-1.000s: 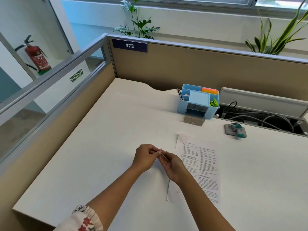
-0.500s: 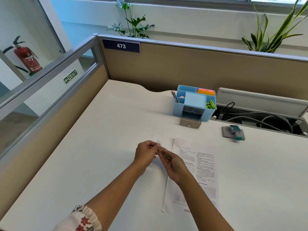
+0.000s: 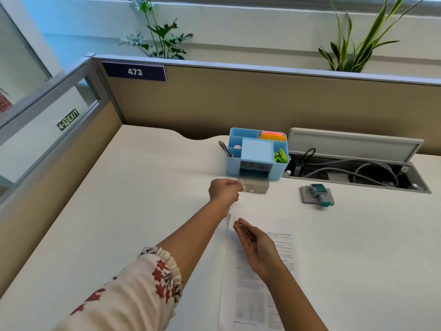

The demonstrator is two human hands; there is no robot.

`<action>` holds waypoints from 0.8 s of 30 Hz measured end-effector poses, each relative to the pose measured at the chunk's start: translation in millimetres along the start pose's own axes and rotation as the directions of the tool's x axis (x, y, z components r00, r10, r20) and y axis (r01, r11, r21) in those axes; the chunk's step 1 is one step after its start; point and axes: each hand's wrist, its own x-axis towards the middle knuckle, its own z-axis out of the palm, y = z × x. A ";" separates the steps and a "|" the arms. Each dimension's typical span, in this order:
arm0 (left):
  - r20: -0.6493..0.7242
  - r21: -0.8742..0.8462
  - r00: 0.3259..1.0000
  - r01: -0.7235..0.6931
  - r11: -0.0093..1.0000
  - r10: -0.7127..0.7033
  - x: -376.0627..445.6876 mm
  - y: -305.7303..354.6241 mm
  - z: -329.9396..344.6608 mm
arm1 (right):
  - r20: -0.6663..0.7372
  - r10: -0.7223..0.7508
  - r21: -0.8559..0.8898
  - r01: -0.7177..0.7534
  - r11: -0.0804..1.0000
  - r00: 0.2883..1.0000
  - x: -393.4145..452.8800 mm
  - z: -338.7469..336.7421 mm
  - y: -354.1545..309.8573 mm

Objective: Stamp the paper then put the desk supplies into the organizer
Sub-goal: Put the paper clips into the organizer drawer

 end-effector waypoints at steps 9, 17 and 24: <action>-0.099 0.078 0.995 0.038 0.996 -0.030 41.1 18.2 36.9 | -0.003 -0.034 0.054 0.034 0.998 0.999 14.9 -8.7 -21.0; -0.127 0.034 0.990 -0.062 0.998 0.066 37.8 11.8 36.7 | 0.011 -0.061 0.064 0.060 0.996 0.998 20.0 -6.8 -27.6; -0.105 0.315 0.966 -0.192 0.930 0.235 29.0 -42.6 0.8 | 0.033 -0.105 0.057 0.103 0.993 0.994 24.5 -6.9 -30.2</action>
